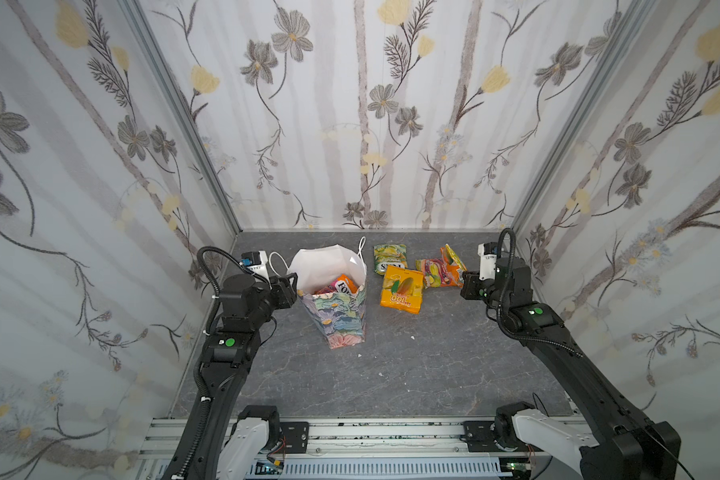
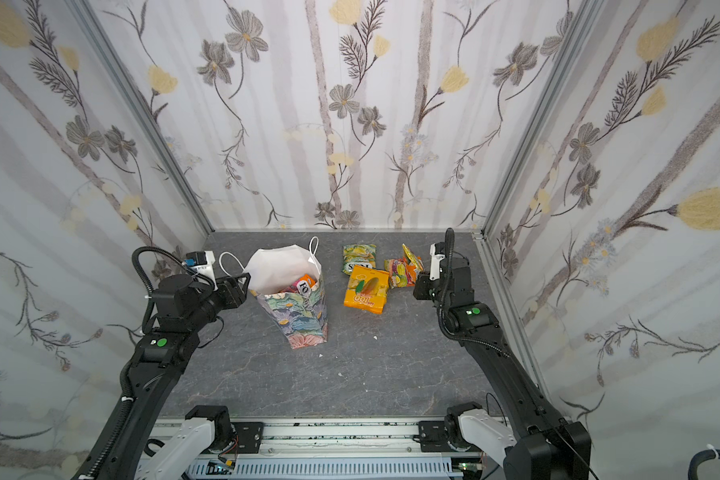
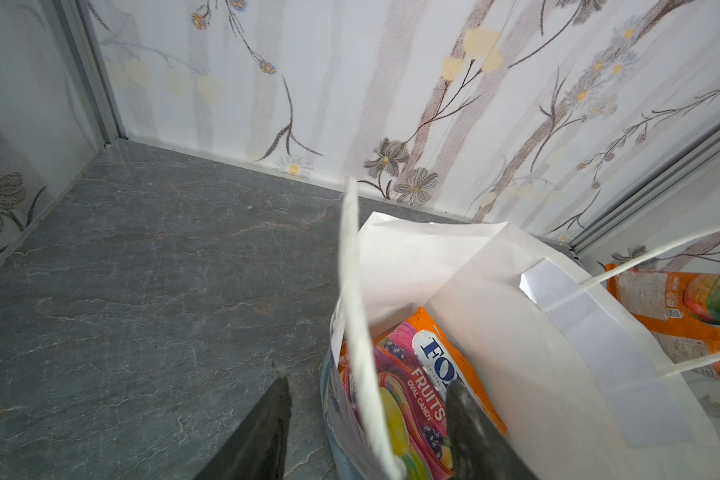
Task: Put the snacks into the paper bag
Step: 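Lift the Lemon & Blackcurrant packet off the table, then carry the Lemon & Blackcurrant packet over the paper bag opening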
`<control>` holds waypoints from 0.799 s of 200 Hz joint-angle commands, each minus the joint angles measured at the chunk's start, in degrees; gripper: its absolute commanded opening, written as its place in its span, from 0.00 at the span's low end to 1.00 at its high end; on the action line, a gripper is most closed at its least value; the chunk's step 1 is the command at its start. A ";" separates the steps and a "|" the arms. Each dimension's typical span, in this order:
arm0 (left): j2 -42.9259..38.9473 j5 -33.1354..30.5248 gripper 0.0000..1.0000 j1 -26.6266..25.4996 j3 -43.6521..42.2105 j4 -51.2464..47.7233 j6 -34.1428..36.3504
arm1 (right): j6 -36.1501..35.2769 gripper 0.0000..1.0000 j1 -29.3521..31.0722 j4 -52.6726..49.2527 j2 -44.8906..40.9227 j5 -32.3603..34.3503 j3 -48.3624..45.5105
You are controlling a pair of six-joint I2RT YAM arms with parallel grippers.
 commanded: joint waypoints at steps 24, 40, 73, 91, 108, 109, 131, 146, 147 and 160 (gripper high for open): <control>-0.47 0.50 0.58 0.21 -0.32 1.85 -0.46 | 1.80 0.00 0.16 2.56 -1.28 -7.26 3.11; -0.30 0.47 0.58 0.19 -0.34 1.94 -0.38 | 1.80 0.00 0.52 2.24 -1.40 -8.96 4.43; 0.26 0.37 0.58 0.28 -0.05 1.59 -0.37 | 1.36 0.00 1.47 1.30 -1.95 -10.26 6.98; 0.18 0.18 0.58 0.37 -0.03 1.59 -0.37 | 1.34 0.00 2.12 1.01 -2.08 -11.54 8.12; 0.18 0.16 0.58 0.49 -0.12 1.67 -0.37 | 1.18 0.00 3.20 0.47 -1.99 -12.46 9.29; 0.22 0.21 0.58 0.52 -0.12 1.67 -0.37 | 1.18 0.00 3.28 0.46 -1.95 -12.49 9.32; 0.46 0.43 0.58 0.59 -0.05 1.63 -0.37 | 1.19 0.00 5.16 0.03 -1.32 -13.96 10.87; 0.53 0.42 0.58 0.63 -0.05 1.59 -0.37 | 0.81 0.00 7.04 -0.08 -0.92 -14.53 12.34; 0.48 0.43 0.58 0.67 -0.04 1.59 -0.37 | 0.82 0.00 7.14 -0.07 -0.89 -14.54 12.43; 0.53 0.43 0.58 0.76 -0.03 1.59 -0.37 | 0.75 0.00 8.87 0.04 -0.86 -14.59 13.63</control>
